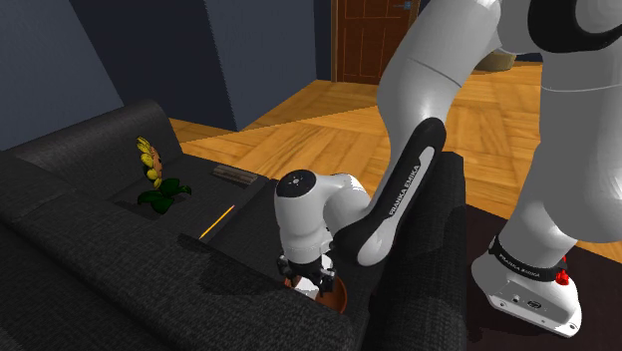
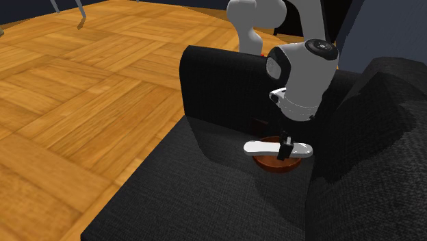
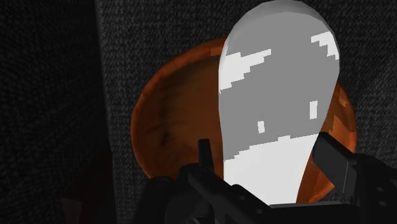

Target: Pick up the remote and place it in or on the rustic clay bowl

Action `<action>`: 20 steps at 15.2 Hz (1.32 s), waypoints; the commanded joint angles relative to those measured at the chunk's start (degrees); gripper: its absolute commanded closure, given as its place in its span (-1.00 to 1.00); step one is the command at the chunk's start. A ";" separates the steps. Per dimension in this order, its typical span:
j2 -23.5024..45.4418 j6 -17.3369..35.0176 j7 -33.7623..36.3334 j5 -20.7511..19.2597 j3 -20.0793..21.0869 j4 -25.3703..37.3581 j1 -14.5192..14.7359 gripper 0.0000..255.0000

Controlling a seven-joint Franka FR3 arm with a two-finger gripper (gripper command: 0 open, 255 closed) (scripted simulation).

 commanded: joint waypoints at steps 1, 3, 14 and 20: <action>0.12 0.06 -0.02 0.02 0.11 0.00 0.10 1.00; 0.14 0.08 0.01 -0.01 0.09 0.00 0.12 -1.00; -7.06 -5.73 -5.10 7.24 4.72 -0.36 -3.36 -1.00; -7.06 -5.73 -5.10 7.25 4.71 -0.36 -3.35 -1.00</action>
